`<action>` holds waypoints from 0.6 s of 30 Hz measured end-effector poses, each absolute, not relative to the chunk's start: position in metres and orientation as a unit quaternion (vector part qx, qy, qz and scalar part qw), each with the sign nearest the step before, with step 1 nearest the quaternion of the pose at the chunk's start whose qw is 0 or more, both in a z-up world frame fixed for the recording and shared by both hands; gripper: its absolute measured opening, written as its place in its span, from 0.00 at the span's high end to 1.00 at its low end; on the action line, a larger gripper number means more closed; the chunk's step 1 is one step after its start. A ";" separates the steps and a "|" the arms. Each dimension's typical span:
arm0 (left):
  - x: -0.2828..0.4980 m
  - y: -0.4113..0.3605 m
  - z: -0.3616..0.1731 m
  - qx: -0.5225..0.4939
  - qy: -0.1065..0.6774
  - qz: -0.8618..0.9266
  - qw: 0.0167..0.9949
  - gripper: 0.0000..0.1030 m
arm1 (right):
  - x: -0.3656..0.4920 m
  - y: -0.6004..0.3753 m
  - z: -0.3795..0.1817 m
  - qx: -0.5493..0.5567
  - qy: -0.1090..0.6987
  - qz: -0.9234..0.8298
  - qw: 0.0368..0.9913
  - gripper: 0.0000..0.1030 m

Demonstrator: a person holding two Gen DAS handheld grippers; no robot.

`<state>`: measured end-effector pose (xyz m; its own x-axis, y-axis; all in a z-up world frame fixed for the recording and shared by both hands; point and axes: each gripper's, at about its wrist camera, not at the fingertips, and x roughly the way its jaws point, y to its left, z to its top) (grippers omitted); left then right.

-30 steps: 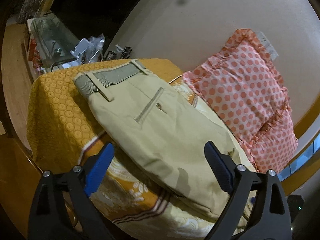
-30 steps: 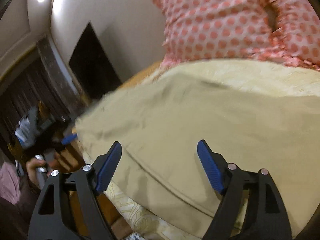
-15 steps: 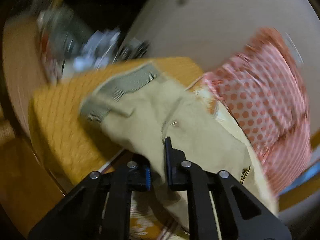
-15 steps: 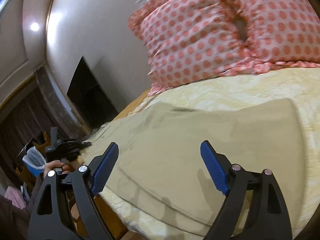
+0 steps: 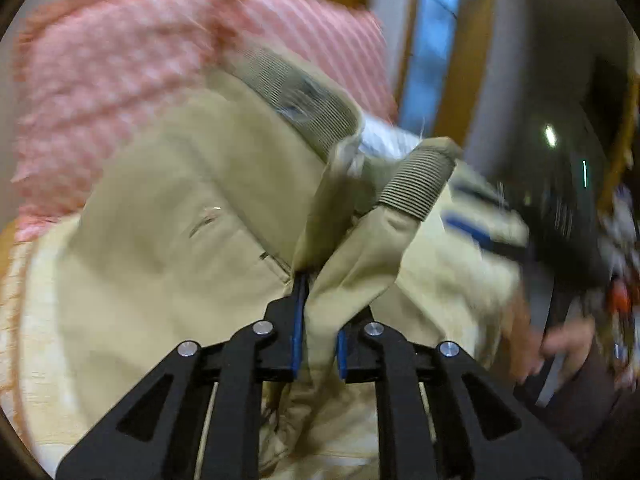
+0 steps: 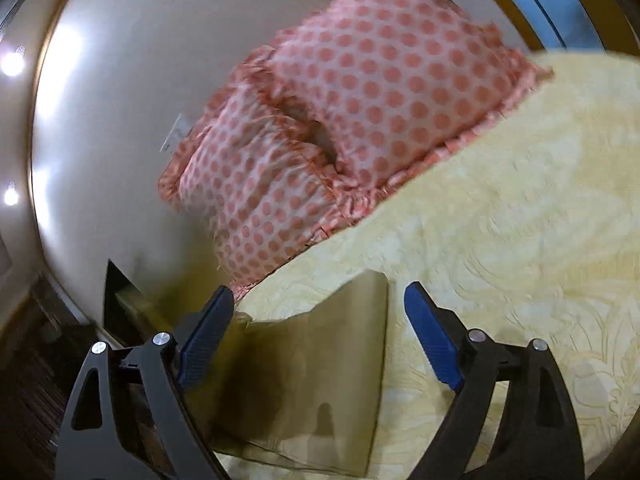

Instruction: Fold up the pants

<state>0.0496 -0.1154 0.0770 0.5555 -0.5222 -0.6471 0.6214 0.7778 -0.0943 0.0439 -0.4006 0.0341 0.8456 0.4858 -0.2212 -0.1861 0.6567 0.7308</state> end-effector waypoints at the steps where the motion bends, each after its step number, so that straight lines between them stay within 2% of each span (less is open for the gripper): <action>1: 0.049 -0.117 0.071 0.071 0.350 -0.335 0.872 0.87 | 0.050 -0.404 0.028 0.382 0.219 0.195 0.877 0.13; 3: 0.047 -0.102 0.068 0.040 0.364 -0.357 0.860 0.84 | 0.064 -0.403 0.019 0.386 0.249 0.201 0.865 0.13; 6: 0.046 -0.053 0.088 -0.015 0.332 -0.342 0.879 0.71 | 0.080 -0.391 0.010 0.364 0.298 0.207 0.858 0.13; 7: 0.049 -0.035 0.095 -0.023 0.318 -0.315 0.894 0.55 | 0.087 -0.384 0.006 0.356 0.317 0.211 0.853 0.13; 8: 0.052 -0.020 0.099 -0.032 0.310 -0.286 0.906 0.45 | 0.089 -0.378 0.003 0.349 0.331 0.212 0.850 0.14; 10: 0.075 0.017 0.095 -0.062 0.331 -0.227 0.914 0.43 | 0.097 -0.361 -0.001 0.310 0.360 0.209 0.855 0.24; 15: 0.126 0.060 0.052 -0.087 0.422 -0.187 0.883 0.43 | 0.108 -0.330 0.000 0.224 0.378 0.211 0.873 0.30; 18: 0.138 0.068 0.035 -0.089 0.446 -0.188 0.871 0.39 | 0.112 -0.324 -0.001 0.204 0.382 0.212 0.876 0.41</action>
